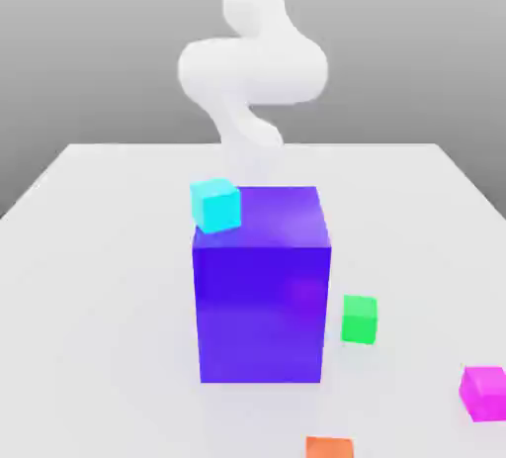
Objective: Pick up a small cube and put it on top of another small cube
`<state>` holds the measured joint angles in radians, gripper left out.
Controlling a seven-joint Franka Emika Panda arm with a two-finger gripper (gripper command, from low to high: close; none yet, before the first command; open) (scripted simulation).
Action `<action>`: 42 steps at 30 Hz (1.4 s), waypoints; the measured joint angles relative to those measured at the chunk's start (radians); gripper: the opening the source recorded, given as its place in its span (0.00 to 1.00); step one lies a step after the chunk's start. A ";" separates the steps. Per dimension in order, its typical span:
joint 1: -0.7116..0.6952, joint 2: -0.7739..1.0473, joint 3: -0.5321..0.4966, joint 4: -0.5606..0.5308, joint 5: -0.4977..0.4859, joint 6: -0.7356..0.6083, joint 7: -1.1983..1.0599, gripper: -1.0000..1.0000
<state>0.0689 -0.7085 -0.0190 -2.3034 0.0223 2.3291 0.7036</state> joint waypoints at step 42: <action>0.506 1.141 0.062 -0.022 -0.073 0.427 -0.876 0.00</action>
<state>0.5745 0.4326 0.0428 -2.3251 -0.0507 2.7559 -0.1729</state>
